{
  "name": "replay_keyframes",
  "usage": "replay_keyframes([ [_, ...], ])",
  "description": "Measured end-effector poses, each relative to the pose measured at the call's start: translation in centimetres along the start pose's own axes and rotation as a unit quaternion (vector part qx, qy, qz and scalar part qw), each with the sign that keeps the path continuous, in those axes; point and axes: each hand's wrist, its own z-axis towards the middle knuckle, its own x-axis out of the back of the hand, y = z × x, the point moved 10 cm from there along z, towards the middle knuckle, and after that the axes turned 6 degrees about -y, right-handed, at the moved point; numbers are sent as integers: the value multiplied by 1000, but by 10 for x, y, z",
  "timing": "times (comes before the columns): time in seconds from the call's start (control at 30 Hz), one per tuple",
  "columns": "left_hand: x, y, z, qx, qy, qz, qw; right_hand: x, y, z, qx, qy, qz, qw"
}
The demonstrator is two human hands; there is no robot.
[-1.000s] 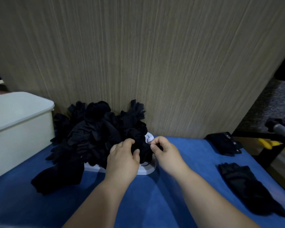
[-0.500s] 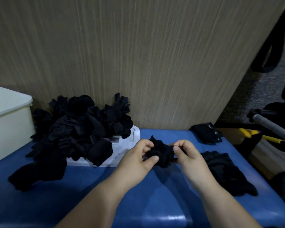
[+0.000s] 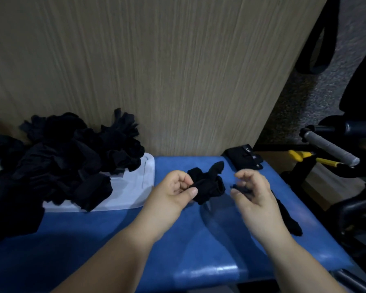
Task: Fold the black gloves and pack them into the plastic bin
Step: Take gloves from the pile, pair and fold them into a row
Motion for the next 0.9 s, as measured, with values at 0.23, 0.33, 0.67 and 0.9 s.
replay_keyframes([
  [0.23,-28,-12,9,36,-69,-55,995,-24,20,6,-102,-127,193,968],
  [0.33,-27,-10,14,27,-43,-66,997,-26,25,7,-147,-150,309,927],
  [0.67,-41,-7,14,22,-61,-82,995,-31,28,6,-135,-205,233,941],
  [0.9,-30,-9,12,39,-41,-53,997,-38,21,2,-128,-240,293,917],
])
